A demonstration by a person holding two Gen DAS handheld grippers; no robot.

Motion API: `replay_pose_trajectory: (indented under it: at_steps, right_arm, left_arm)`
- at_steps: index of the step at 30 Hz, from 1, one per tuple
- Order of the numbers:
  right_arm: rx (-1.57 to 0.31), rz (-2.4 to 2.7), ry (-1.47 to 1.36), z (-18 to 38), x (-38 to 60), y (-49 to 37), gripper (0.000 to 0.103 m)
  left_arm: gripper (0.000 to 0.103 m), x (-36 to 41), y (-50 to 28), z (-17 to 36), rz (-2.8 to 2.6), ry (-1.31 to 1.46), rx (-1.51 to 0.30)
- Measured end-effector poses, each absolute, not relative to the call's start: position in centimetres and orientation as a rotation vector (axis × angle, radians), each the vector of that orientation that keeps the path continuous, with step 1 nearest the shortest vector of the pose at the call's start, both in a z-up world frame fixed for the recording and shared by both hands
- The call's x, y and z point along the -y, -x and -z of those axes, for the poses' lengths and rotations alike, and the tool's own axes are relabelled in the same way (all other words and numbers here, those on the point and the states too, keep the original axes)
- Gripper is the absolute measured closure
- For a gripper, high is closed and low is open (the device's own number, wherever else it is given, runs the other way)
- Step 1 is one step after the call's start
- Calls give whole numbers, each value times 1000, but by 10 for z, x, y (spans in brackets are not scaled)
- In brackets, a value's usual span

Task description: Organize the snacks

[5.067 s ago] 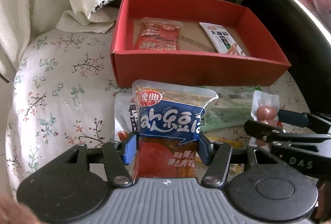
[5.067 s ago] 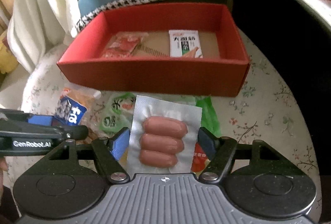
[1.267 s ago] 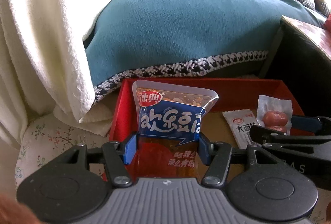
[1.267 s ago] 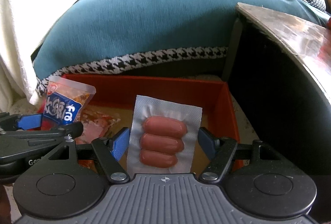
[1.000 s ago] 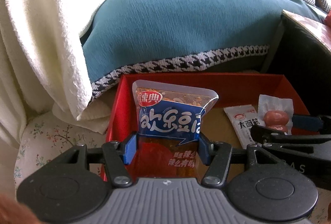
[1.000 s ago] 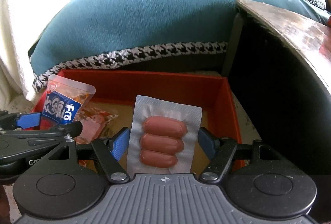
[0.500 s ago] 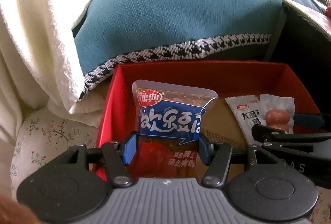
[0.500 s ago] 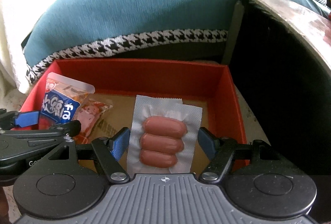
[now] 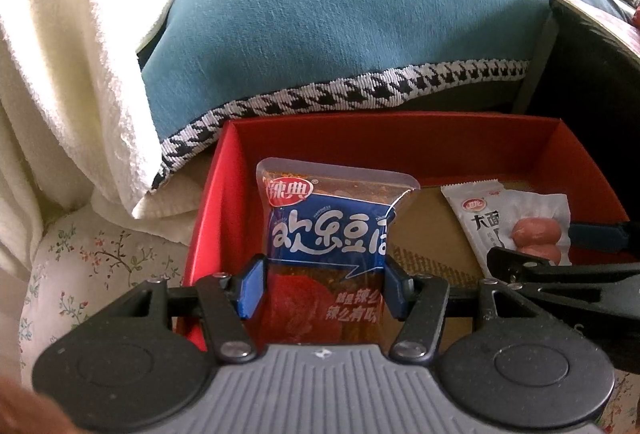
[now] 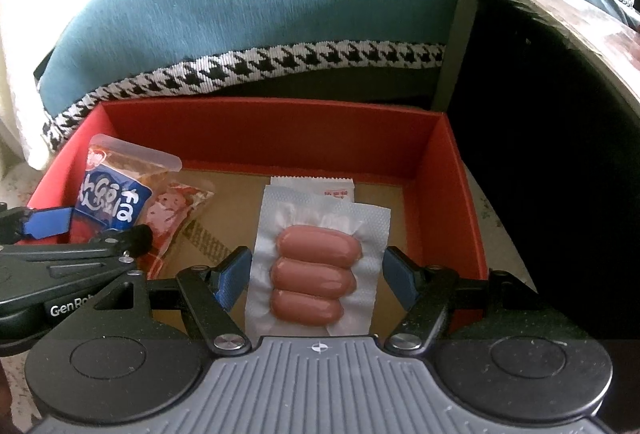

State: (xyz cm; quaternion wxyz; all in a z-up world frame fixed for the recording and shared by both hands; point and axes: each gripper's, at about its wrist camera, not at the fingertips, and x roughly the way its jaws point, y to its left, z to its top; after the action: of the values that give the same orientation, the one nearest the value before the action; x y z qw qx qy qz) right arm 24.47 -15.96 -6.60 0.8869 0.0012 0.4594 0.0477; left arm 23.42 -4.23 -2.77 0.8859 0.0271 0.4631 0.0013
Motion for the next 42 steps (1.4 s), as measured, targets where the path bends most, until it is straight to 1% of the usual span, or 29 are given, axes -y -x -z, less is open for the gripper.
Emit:
replay_pose_trajectory:
  at_steps: [9,11,18,23,30,42]
  right_arm:
    - [-961,-92,7,69,158,-246,25]
    - [-964,-88,5,70,158,-247,24]
    - [-961,-84,12,71,158,-246,24]
    - [-960,-78,11,71,159,-245,23]
    - [-950,-74,0,68,163,-242,21]
    - [-915,-80,-15,52,164,-233,19]
  left_arm:
    - [49,42,-235,29,-1,-73,-963]
    - [46,42,-235,29,-5,-79,-963]
    - [44,42,-236,29,-4,-85,-967]
    - [36,40,-236,27,-10,-80,-968]
    - [33,38,-235,22,-10,-69,-969]
    - [32,31,-227,1,-16,-44,-936]
